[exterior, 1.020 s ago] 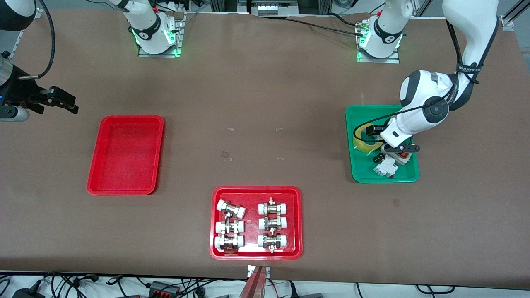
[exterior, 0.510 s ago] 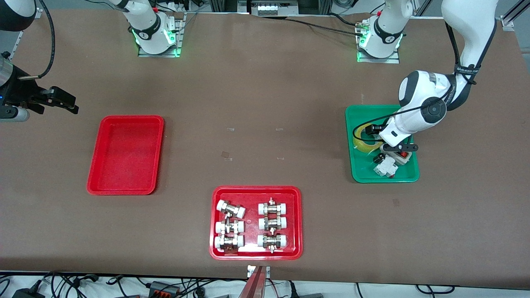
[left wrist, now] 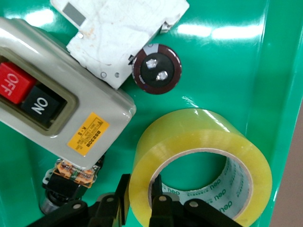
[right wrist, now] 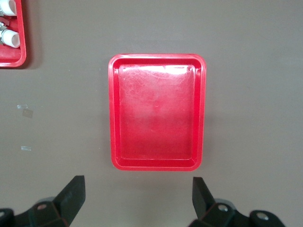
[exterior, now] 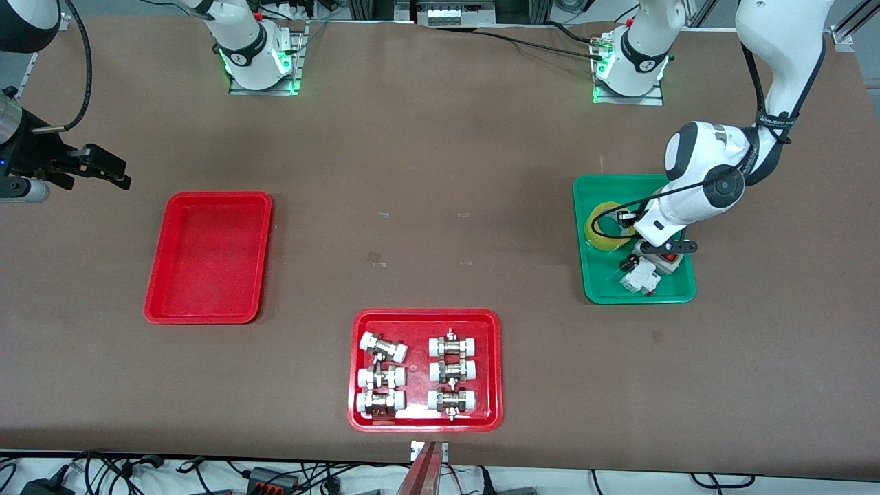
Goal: Left arm passes tape to right arm into tray
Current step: 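Lift the tape with the left gripper while the right gripper approaches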
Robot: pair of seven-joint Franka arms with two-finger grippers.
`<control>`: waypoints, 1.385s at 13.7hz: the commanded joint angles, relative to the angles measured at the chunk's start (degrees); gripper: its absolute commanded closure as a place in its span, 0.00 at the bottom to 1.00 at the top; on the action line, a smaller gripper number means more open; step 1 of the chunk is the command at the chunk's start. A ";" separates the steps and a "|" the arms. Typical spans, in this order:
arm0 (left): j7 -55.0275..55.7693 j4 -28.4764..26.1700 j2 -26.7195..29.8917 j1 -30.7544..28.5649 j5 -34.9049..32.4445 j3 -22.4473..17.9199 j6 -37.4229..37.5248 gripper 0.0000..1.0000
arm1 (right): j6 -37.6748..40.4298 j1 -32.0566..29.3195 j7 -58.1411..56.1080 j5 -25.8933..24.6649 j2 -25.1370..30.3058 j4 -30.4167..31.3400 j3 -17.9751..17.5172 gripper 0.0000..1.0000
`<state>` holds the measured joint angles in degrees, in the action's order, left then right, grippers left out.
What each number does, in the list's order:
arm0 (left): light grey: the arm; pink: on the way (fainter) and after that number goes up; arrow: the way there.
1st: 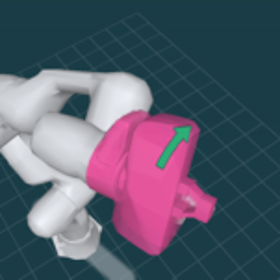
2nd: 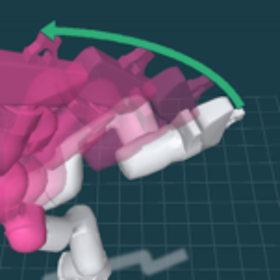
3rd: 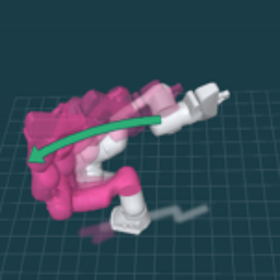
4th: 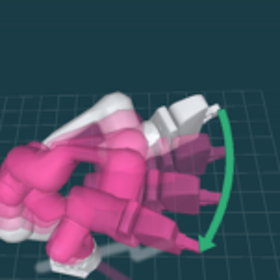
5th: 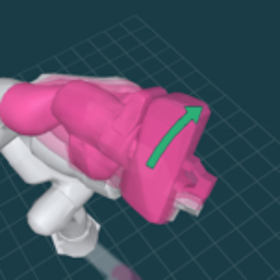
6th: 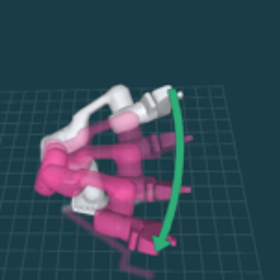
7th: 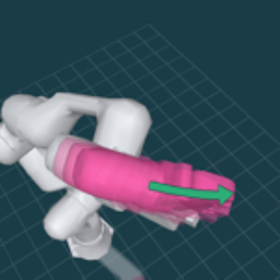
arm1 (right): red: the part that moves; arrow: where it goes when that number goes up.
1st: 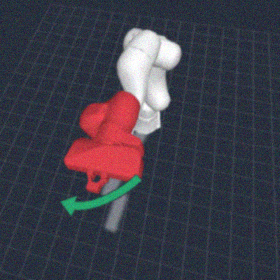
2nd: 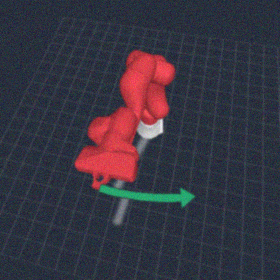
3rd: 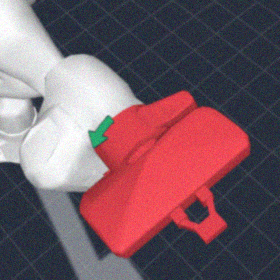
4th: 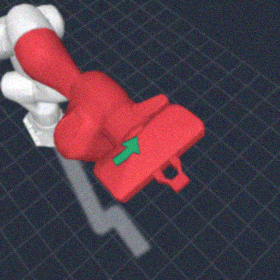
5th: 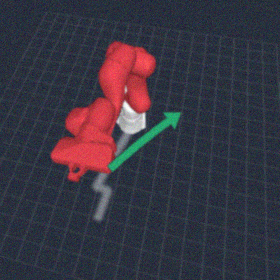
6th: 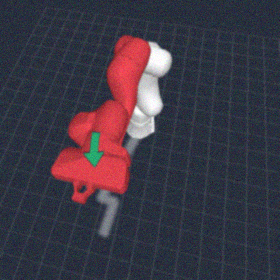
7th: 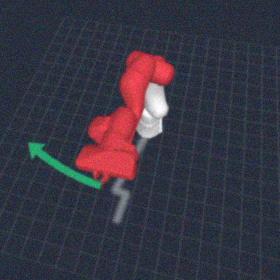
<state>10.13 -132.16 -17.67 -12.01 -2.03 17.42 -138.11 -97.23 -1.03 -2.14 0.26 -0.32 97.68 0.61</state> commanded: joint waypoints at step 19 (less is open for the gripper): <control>3.56 47.77 0.20 2.33 16.68 12.46 48.99 0.99 | 0.20 0.95 0.29 0.62 -0.56 -1.52 -0.52 0.00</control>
<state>11.18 -88.92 -13.08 -11.09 10.99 28.72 -89.63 -97.39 -0.40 -2.12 0.33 -0.27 97.28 0.33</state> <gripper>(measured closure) 0.780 0.000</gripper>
